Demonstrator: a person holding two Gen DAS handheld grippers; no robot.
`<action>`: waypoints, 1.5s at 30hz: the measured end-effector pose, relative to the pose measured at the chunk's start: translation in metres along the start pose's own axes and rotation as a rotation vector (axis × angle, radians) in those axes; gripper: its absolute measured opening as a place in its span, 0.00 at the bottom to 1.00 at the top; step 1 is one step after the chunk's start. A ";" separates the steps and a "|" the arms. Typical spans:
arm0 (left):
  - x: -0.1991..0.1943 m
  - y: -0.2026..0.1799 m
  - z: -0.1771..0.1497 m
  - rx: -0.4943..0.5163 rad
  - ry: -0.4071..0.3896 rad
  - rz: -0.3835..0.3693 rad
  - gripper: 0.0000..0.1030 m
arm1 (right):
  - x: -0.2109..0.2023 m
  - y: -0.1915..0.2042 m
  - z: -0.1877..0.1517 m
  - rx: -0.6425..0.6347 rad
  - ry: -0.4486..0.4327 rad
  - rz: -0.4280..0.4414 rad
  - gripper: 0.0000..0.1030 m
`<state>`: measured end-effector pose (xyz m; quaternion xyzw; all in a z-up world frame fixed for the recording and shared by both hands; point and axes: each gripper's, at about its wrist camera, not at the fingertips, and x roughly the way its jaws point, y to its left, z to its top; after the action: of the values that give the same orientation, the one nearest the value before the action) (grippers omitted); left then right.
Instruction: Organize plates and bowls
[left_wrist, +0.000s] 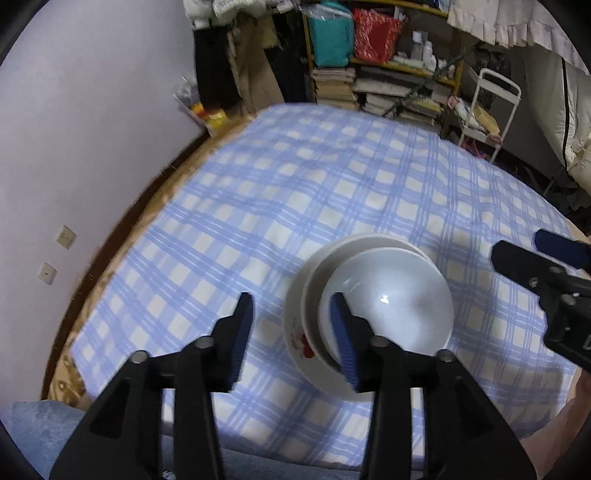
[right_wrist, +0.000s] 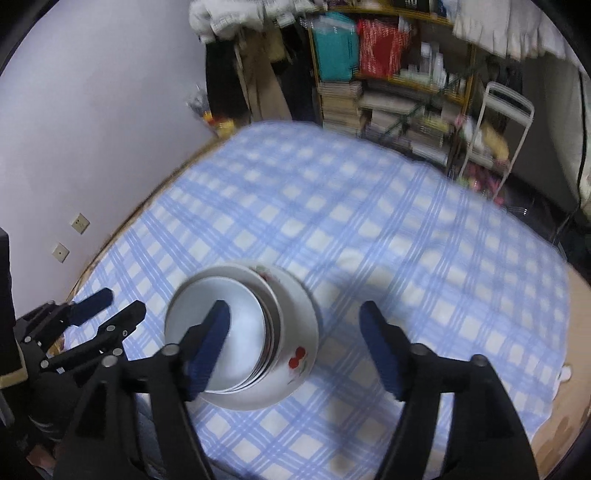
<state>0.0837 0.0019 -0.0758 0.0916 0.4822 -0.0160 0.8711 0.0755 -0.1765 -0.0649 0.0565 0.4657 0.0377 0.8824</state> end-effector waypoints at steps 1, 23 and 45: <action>-0.009 0.001 -0.001 -0.001 -0.030 0.016 0.79 | -0.010 -0.001 0.000 -0.004 -0.031 0.000 0.86; -0.130 -0.004 -0.066 0.043 -0.418 0.049 0.91 | -0.122 0.000 -0.063 -0.043 -0.441 -0.075 1.00; -0.107 -0.007 -0.068 0.030 -0.383 -0.028 0.91 | -0.115 -0.006 -0.074 -0.044 -0.482 -0.146 1.00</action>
<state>-0.0315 0.0007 -0.0216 0.0929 0.3086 -0.0525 0.9452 -0.0500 -0.1915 -0.0129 0.0106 0.2438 -0.0306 0.9693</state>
